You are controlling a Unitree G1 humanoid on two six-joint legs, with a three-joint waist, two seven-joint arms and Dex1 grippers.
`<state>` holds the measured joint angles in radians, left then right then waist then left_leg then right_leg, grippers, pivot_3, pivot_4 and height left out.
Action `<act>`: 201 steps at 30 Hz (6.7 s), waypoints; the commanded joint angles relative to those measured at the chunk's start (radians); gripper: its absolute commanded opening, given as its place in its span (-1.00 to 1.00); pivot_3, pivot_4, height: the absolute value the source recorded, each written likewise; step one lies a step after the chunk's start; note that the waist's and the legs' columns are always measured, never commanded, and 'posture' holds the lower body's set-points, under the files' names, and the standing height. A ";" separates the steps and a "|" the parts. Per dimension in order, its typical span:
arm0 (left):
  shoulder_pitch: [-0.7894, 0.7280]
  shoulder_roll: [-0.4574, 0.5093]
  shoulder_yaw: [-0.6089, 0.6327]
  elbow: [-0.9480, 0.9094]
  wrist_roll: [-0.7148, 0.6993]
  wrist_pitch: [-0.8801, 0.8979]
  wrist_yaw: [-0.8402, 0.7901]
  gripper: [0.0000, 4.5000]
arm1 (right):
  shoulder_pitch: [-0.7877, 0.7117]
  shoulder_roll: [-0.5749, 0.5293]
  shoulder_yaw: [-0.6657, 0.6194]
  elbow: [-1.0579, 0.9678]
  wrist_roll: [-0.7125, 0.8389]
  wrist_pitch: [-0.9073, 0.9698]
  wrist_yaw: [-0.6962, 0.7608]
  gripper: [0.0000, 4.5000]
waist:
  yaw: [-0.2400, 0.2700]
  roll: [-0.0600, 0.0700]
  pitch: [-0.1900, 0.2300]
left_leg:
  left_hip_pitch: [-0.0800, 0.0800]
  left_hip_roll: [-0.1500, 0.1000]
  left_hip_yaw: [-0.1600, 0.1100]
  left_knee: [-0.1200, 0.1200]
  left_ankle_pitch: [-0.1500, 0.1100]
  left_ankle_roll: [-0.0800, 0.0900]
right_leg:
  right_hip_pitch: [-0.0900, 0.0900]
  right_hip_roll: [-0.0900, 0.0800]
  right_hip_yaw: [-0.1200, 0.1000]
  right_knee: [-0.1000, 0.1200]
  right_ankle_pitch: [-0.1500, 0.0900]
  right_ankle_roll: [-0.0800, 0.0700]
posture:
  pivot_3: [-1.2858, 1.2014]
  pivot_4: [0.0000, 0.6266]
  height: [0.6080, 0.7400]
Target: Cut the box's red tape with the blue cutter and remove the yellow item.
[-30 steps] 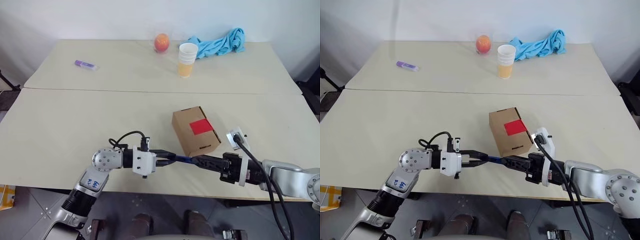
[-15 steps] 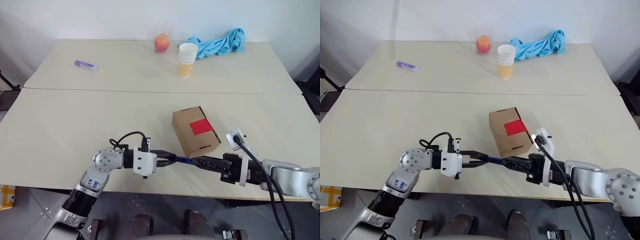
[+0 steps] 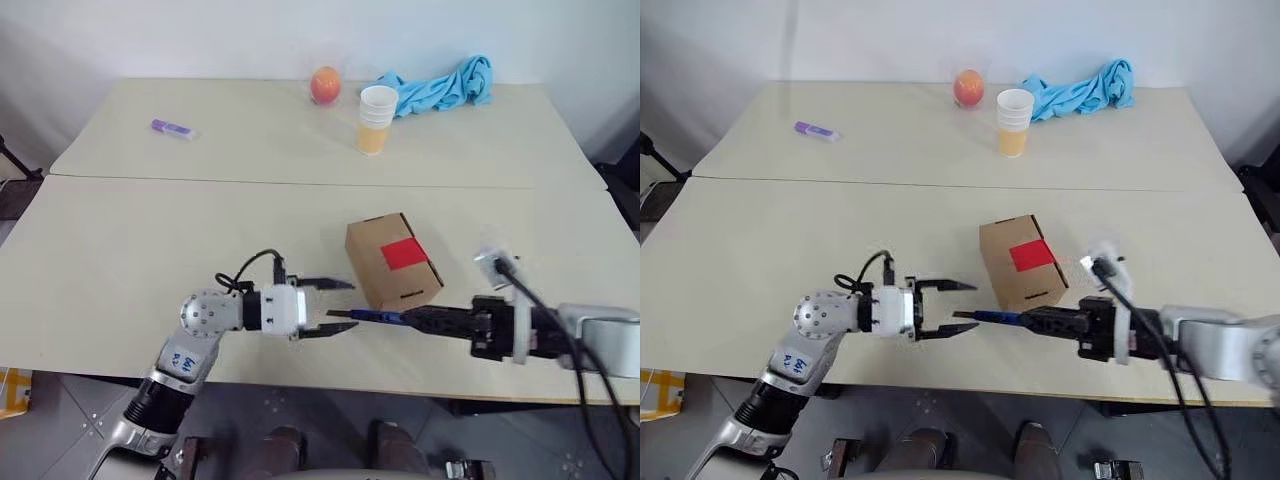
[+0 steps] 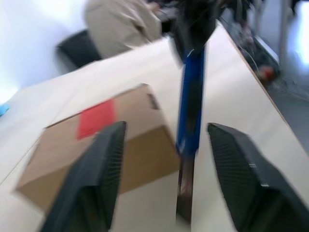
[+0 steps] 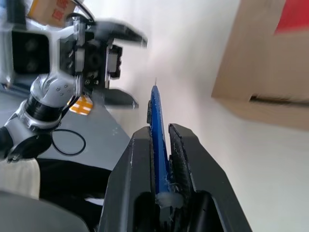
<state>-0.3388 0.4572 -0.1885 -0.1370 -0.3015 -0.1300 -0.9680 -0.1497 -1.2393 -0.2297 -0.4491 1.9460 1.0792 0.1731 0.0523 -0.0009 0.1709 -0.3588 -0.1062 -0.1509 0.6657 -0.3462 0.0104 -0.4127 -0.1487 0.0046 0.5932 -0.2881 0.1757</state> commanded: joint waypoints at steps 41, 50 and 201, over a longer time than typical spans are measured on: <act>-0.442 -0.278 -0.044 0.529 0.147 0.235 0.020 -0.99 | -1.251 0.087 0.559 0.616 -1.119 0.513 0.643 -0.92 | -0.026 0.002 0.004 | -0.030 -0.002 0.021 0.019 -0.004 0.006 | -0.037 -0.004 0.000 0.020 0.008 0.000 | 0.03 -0.52 1.00; -0.449 -0.276 -0.052 0.510 0.172 0.322 0.062 -0.99 | -1.246 0.120 0.558 0.621 -1.220 0.499 0.714 -0.92 | -0.026 0.002 0.004 | -0.030 -0.002 0.023 0.023 -0.004 0.005 | -0.037 -0.004 0.001 0.024 0.009 -0.001 | 0.03 -0.52 1.00; -0.193 -0.011 0.183 0.189 -0.081 0.649 0.060 -1.00 | -0.116 0.340 -0.088 0.662 -1.539 -0.786 0.485 -0.50 | -0.033 0.003 0.000 | -0.027 0.000 0.030 0.035 -0.004 0.004 | -0.038 -0.003 0.002 0.034 0.014 -0.002 | 0.03 -0.52 1.00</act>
<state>-0.5348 0.4455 -0.0182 0.0990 -0.3704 0.5244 -0.9229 -0.2735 -0.9067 -0.2674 0.2487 0.3841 0.3014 0.6540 0.0197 0.0022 0.1714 -0.3845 -0.1062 -0.1216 0.7008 -0.3497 0.0139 -0.4483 -0.1510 0.0056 0.6259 -0.2738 0.1730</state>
